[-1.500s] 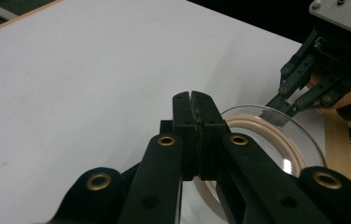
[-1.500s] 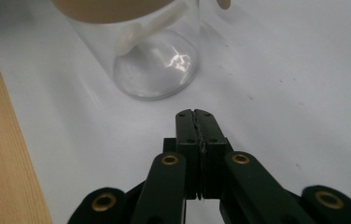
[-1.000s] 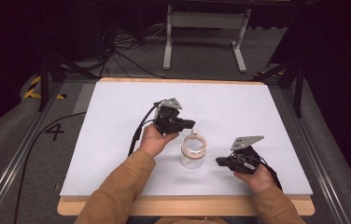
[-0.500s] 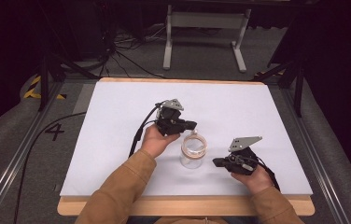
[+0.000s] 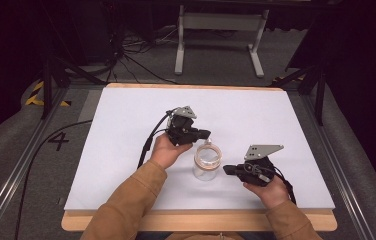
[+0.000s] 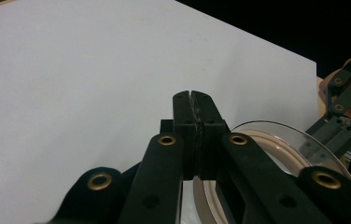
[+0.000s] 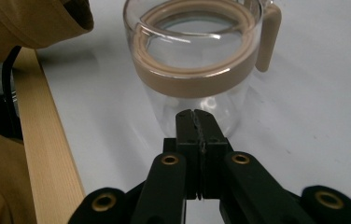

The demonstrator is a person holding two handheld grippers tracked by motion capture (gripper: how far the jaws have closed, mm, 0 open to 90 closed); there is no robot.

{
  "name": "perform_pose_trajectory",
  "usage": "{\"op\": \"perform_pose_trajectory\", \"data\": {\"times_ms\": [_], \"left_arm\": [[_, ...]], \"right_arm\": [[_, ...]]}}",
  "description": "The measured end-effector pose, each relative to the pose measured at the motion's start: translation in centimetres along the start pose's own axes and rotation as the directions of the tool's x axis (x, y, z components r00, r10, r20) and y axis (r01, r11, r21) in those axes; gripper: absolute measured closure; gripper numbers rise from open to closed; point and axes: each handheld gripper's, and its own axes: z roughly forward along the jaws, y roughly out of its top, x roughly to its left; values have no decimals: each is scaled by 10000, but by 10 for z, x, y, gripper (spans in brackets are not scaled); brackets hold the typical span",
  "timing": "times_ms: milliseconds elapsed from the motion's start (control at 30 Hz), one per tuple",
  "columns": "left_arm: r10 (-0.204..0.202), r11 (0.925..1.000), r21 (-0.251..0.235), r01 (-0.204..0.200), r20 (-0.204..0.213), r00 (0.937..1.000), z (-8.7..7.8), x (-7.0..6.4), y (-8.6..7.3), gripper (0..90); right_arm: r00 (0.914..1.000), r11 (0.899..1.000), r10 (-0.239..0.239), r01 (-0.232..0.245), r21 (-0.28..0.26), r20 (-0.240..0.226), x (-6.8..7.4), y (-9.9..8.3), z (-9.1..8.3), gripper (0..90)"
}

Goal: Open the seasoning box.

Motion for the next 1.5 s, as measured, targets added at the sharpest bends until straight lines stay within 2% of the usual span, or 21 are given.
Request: {"op": "perform_pose_trajectory", "data": {"times_ms": [200, 633, 800, 1033, 1267, 1500], "left_arm": [[11, 10000, -6, -11, -7, 10000, 0, 0, 0, 897], [-51, 10000, 56, 51, -2, 10000, 1, 2, -1, 897], [-67, 9999, 81, 68, -54, 10000, 2, 2, -1, 897], [-160, 9997, 182, 161, -60, 9999, 3, 3, -2, 896], [-104, 9999, 99, 105, -55, 9999, 0, 3, -2, 889], [-171, 9998, 137, 175, -254, 9995, -4, 5, -3, 879]], "right_arm": [[9997, 9996, -166, 162, -241, -162, 9, 7, -1, 895], [9994, 9995, -313, 311, -107, -127, 15, 9, 3, 895], [9993, 9990, -348, 345, -277, -100, 17, 11, 3, 895], [9996, 9966, -291, 293, -774, 42, 18, 16, 3, 896], [10000, 9922, 22, -17, -1244, 39, 14, 19, 2, 896], [10000, 9921, 29, -22, -1251, 57, 13, 19, 2, 896]]}}
